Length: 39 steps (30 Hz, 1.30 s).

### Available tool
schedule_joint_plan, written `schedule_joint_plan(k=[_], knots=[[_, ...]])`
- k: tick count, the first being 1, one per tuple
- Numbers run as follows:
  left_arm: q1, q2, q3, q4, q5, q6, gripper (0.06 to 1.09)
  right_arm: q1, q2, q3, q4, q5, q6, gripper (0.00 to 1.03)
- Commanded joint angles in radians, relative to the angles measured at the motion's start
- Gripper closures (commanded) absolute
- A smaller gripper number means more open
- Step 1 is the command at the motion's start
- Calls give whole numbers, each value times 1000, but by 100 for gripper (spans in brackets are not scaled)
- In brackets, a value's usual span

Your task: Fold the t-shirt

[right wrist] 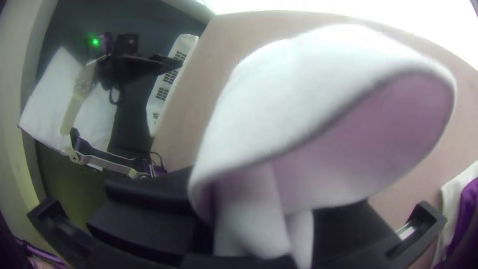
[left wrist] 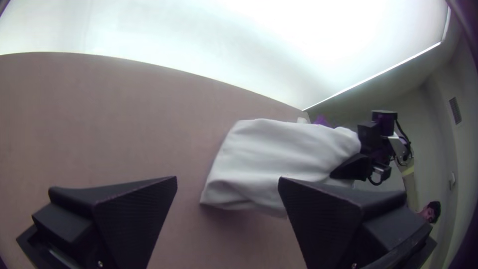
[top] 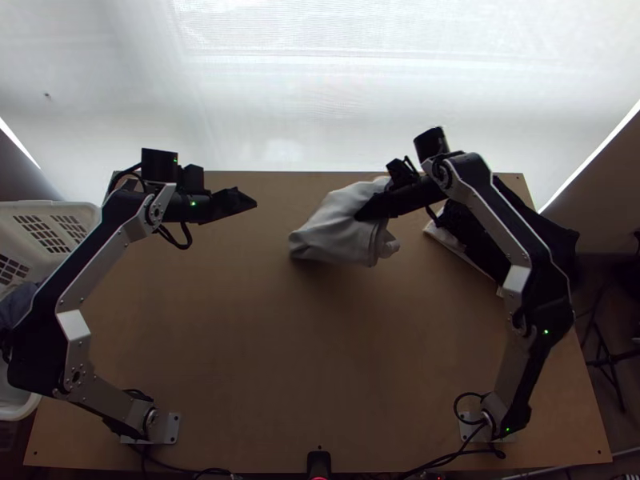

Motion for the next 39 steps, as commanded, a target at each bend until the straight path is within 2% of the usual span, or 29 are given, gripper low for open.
schedule_joint_plan(k=[1,7,11,19,24,28,39], knots=[[-33,15,8,8,-1,-16,10,-29,-120,32,-86,-2,-61,100],[-47,25,16,7,-2,-23,10,-129,-181,85,-90,-20,-80,100],[-47,24,5,4,-2,-23,10,-247,-187,132,-90,-18,-114,100],[-54,19,-10,4,-2,-22,10,-469,-98,341,-119,-45,-141,100],[-59,15,-16,1,-2,-20,10,-555,-66,405,-170,-86,-155,100],[-62,12,-15,1,-2,-19,10,-603,-63,396,-242,-94,-229,100],[-96,13,-22,1,-14,-25,10,-762,-61,364,-466,-101,-500,100]])
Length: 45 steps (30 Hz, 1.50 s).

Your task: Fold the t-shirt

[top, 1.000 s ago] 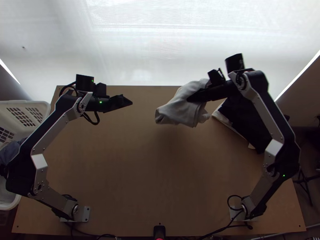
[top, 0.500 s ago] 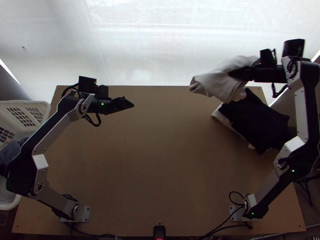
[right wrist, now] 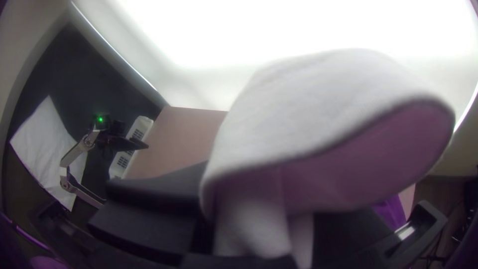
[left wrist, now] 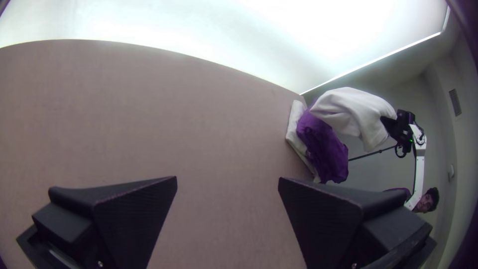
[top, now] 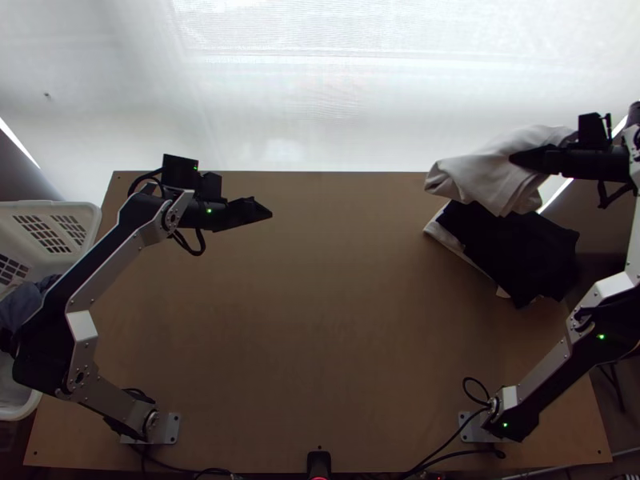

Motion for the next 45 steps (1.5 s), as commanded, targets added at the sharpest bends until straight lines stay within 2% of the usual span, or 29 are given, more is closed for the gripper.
schedule_joint_plan(k=[1,8,14,23,34,37,39,41,45], knots=[[-23,1,-6,0,-14,-5,10,-98,5,-19,-117,-8,-143,100],[-45,-1,-2,2,-29,-16,10,-146,11,-45,-192,-22,-203,100],[-43,-1,11,2,-30,-21,10,-202,-9,-160,-307,-28,-338,100],[-32,4,38,2,-30,-24,10,-351,-64,-450,-284,-24,-465,100],[-42,13,72,0,-29,-41,10,-471,-84,-555,-203,36,-485,100],[-39,13,72,0,-30,-42,10,-492,-90,-576,-155,64,-468,89],[-40,11,72,0,-30,-42,10,-503,-97,-582,-143,67,-465,88],[-40,8,70,-3,-30,-42,10,-512,-112,-596,-115,81,-458,83],[-37,2,70,-7,-29,-42,10,-509,-186,-676,64,182,-361,79]])
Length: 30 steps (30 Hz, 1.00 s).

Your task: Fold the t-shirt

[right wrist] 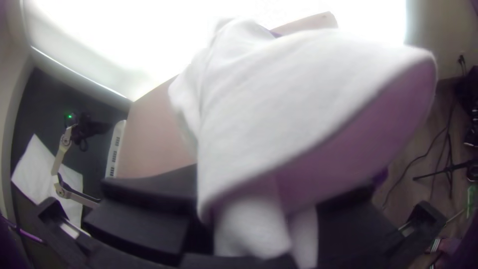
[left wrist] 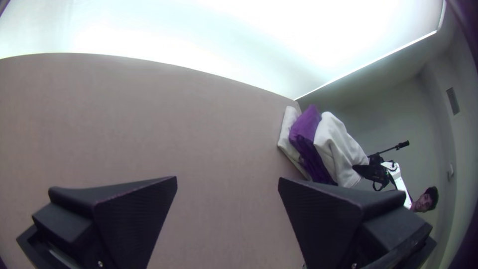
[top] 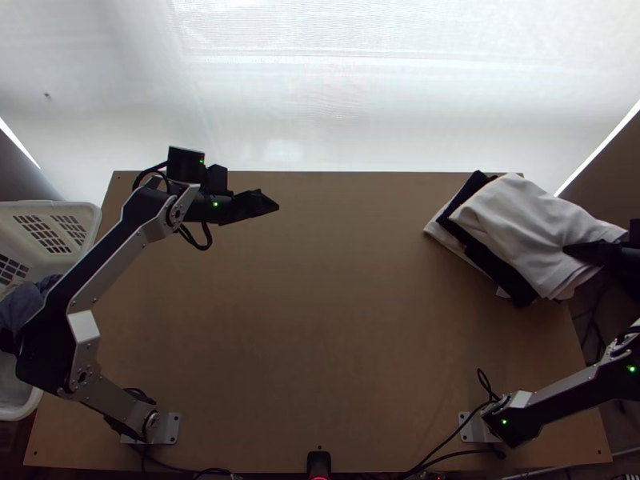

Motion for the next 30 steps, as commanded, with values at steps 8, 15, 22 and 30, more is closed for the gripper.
schedule_joint_plan(k=[8,15,22,30], knots=[[3,-16,-3,-7,1,-7,10,37,-205,-228,356,302,132,26],[10,-27,-31,-7,1,-1,10,65,-309,-309,519,424,195,4],[38,-41,-43,-7,1,7,10,77,-427,-369,767,558,305,4],[50,-48,-43,-7,1,9,10,137,-574,-409,930,578,434,4]])
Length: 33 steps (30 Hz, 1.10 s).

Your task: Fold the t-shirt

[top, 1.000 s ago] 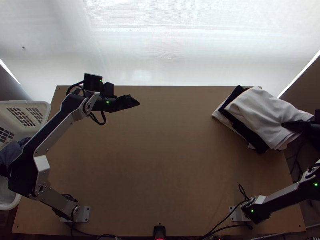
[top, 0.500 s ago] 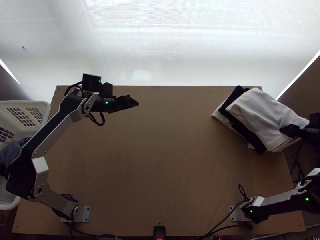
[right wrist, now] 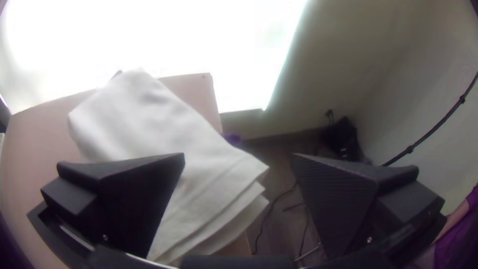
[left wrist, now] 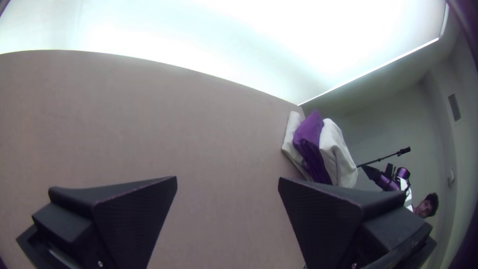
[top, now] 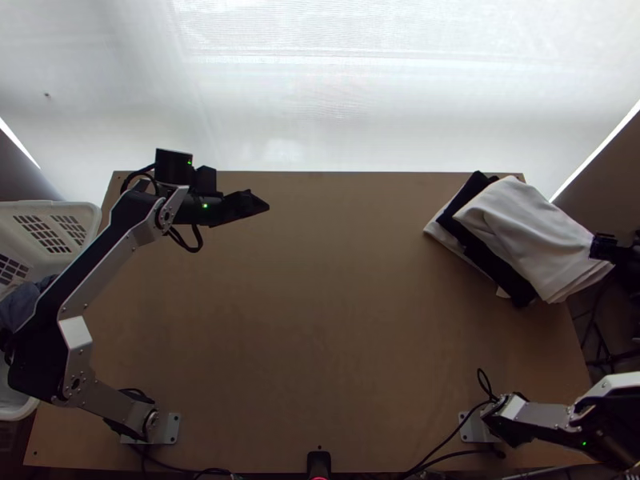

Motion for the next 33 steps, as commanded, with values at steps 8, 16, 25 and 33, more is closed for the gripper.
schedule_joint_plan(k=[8,16,25,33], knots=[[27,-18,43,-23,0,3,10,278,-204,-66,247,108,201,4],[48,-29,16,-46,-4,13,10,464,-230,-489,915,255,223,5],[57,-67,-92,-23,-24,26,10,404,155,-777,1434,341,336,5],[82,-93,-95,-23,-24,39,10,428,189,-785,1500,389,356,5]])
